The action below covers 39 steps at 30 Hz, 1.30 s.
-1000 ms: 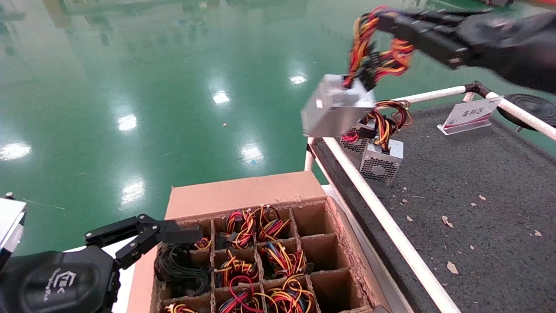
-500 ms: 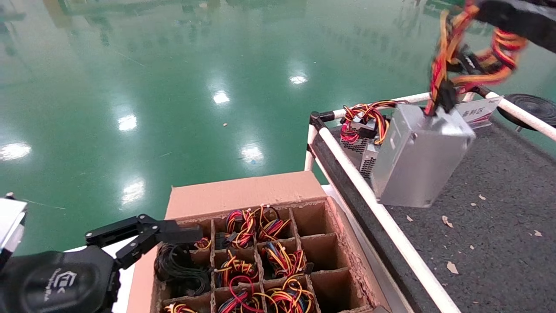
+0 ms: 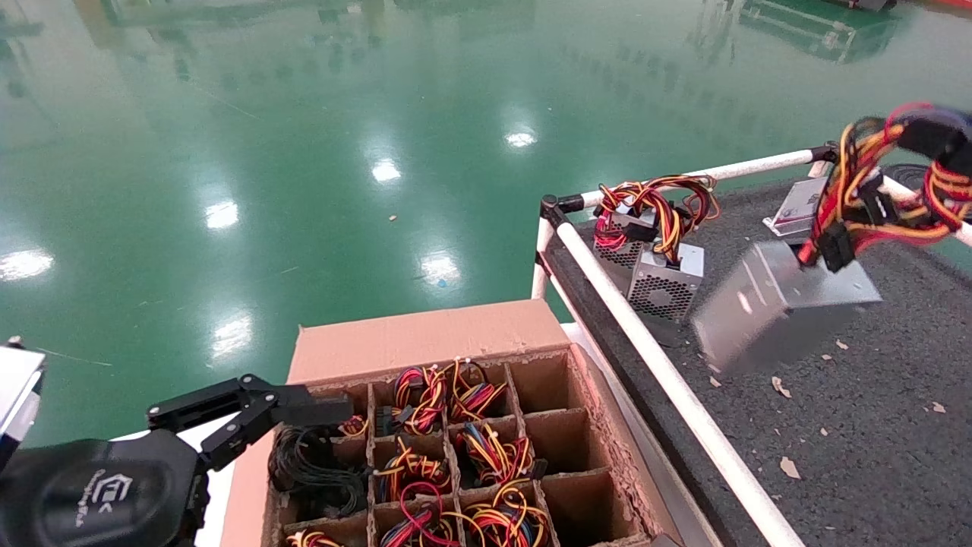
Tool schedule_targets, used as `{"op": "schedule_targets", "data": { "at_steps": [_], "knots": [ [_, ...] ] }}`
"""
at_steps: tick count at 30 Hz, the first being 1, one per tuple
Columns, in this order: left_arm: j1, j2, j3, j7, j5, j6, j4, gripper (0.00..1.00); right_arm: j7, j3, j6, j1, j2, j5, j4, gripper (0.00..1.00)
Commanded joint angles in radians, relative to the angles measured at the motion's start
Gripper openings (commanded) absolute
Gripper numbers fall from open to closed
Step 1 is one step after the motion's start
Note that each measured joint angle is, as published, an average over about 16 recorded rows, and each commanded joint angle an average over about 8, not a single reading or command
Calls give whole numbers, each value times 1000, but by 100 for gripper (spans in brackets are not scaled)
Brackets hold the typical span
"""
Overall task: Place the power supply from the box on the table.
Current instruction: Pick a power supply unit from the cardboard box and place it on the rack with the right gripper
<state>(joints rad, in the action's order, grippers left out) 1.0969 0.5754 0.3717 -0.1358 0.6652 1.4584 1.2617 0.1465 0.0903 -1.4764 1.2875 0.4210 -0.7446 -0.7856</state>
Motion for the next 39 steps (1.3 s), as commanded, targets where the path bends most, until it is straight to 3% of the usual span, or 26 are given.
{"op": "schedule_targets", "data": {
  "at_steps": [1,13,39],
  "knots": [
    [0,0,0,0,0,0,0,100,-21,-10,0,-33,-3,11,15,0],
    [0,0,0,0,0,0,0,100,-100,-10,-24,-62,22,5,112,0],
    [0,0,0,0,0,0,0,100,-228,83,4,115,154,-148,318,0]
  ]
}}
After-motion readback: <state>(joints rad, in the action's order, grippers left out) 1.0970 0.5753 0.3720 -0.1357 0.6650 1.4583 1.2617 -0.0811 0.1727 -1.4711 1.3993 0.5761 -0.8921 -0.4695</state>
